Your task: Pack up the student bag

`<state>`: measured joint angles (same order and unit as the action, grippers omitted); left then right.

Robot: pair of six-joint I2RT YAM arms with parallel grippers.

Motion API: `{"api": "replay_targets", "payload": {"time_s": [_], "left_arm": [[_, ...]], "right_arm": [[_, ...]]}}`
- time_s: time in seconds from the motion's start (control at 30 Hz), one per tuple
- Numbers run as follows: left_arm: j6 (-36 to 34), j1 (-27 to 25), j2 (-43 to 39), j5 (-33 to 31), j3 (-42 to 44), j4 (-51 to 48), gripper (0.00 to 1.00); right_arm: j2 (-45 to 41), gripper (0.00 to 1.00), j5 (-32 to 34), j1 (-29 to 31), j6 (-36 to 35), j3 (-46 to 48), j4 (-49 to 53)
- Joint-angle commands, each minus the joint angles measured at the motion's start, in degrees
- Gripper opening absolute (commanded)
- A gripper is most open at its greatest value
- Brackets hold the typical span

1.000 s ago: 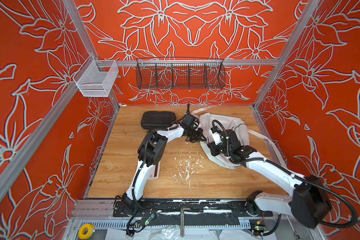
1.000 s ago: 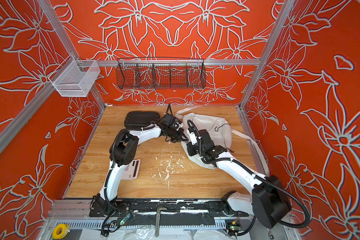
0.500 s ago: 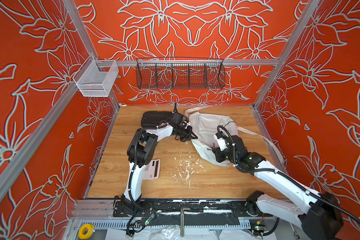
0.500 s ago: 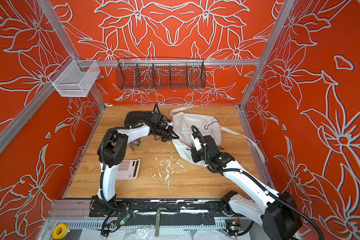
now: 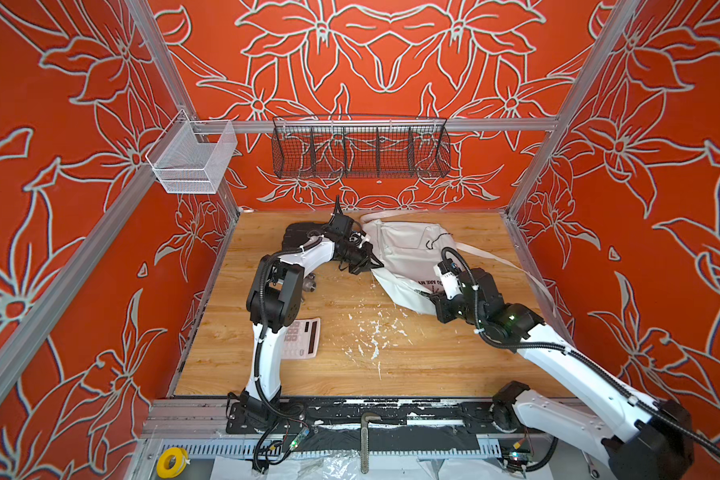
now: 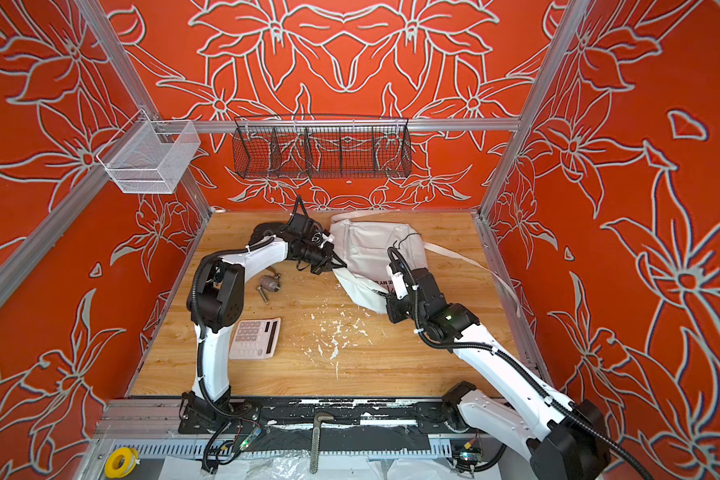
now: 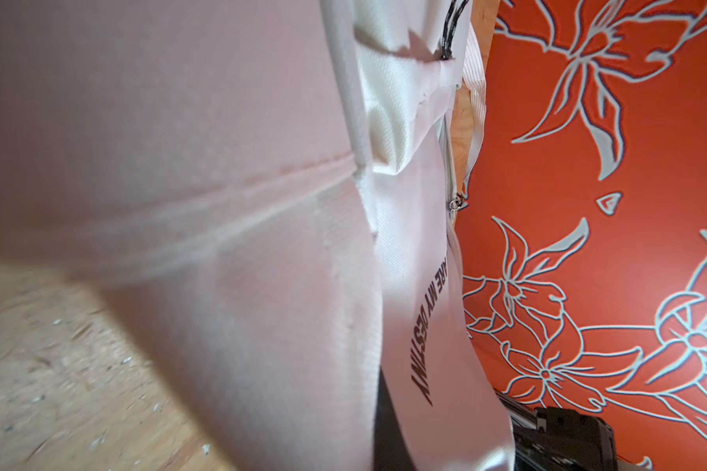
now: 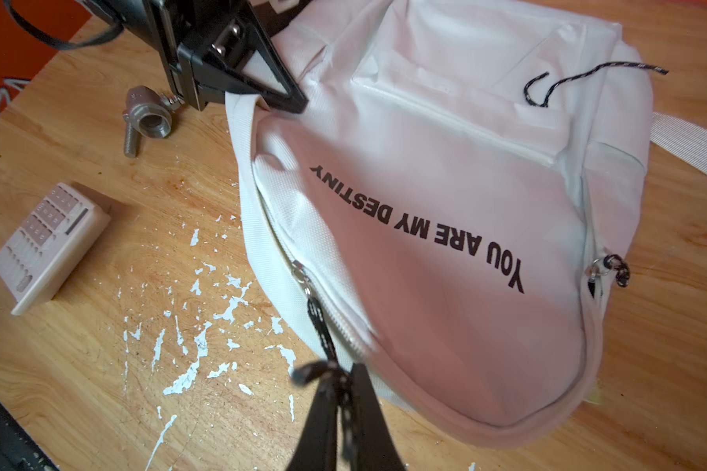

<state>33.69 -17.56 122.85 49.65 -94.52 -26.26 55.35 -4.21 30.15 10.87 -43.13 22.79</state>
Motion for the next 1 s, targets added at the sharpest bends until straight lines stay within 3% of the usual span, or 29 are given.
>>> {"api": "replay_targets", "payload": {"time_s": [0.0, 0.03, 0.13, 0.2, 0.3, 0.37, 0.53, 0.67, 0.97], "left_arm": [[-3.04, 4.05, -1.43, -1.99, -0.36, 0.57, 0.05], [-3.33, 2.80, -1.91, -1.82, -0.39, 0.78, 0.22], [-5.01, -1.17, -4.12, -3.48, -0.17, 1.72, 0.50], [-4.01, -2.93, -7.36, -5.77, 2.97, 5.49, 0.65], [0.25, -3.61, -14.46, -9.28, 11.03, 12.86, 0.74], [2.63, -3.81, -18.49, -9.92, 15.55, 15.82, 0.75], [1.25, -6.02, -27.12, -19.71, 20.14, 6.30, 0.75], [5.15, -8.45, -33.30, -21.27, 25.85, 8.53, 0.74], [13.79, -13.85, -36.95, -23.98, 34.83, 14.49, 0.58]], "right_arm": [[-1.23, 0.00, -0.91, -0.76, 1.06, -1.69, 3.80], [0.16, 0.00, -3.67, -0.72, 1.25, -2.74, 2.28], [5.19, 0.00, -7.28, 0.26, 2.99, -7.34, 0.18], [8.02, 0.00, -7.25, 1.09, 3.48, -10.69, 0.45], [10.59, 0.00, -6.68, 1.79, 4.80, -13.77, 0.78], [11.37, 0.00, -6.63, 2.10, 6.08, -14.04, -0.29], [14.16, 0.00, -5.48, 3.64, 7.62, -14.13, -1.85], [16.03, 0.00, -5.26, 4.99, 8.02, -14.38, -3.00], [18.49, 0.00, -5.64, 7.06, 9.82, -15.04, -6.46]]}}
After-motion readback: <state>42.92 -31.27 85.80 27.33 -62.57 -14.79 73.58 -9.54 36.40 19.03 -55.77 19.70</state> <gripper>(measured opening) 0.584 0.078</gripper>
